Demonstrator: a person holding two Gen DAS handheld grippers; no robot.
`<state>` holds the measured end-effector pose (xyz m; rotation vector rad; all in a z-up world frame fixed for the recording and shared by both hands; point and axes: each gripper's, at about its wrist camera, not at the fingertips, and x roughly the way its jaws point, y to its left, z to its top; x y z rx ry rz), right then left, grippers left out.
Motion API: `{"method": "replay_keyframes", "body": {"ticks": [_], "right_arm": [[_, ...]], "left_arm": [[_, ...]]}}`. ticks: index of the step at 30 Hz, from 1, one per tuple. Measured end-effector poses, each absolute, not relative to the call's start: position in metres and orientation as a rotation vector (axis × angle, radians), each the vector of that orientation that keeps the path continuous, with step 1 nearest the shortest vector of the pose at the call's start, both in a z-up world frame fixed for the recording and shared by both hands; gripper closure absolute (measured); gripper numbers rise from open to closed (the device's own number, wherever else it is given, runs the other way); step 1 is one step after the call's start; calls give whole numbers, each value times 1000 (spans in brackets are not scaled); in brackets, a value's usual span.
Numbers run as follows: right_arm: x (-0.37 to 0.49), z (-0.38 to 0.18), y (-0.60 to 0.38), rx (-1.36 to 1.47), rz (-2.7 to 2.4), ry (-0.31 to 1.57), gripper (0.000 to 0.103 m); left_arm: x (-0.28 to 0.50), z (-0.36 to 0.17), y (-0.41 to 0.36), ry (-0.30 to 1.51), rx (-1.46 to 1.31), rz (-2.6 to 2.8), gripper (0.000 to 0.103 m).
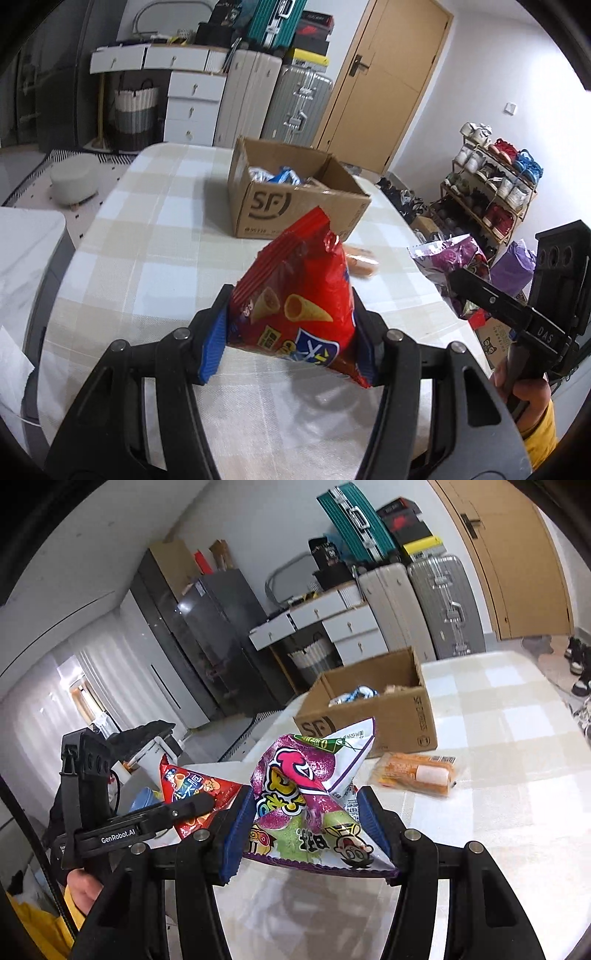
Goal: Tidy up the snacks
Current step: 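Carry the red chip bag and purple candy bag over the SF box with both tools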
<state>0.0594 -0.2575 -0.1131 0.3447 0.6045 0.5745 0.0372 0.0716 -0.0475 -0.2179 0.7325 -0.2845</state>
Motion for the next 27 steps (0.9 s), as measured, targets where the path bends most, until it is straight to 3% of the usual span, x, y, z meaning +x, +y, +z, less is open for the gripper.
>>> {"method": "replay_keyframes", "body": {"ticks": [14, 27], "right_arm": [[16, -86, -274, 352, 570, 533, 46], [25, -76, -286, 345, 578, 494, 46]], "left_arm": [[-4, -3, 56, 677, -184, -302, 48], [31, 6, 40, 677, -134, -301, 48]]}}
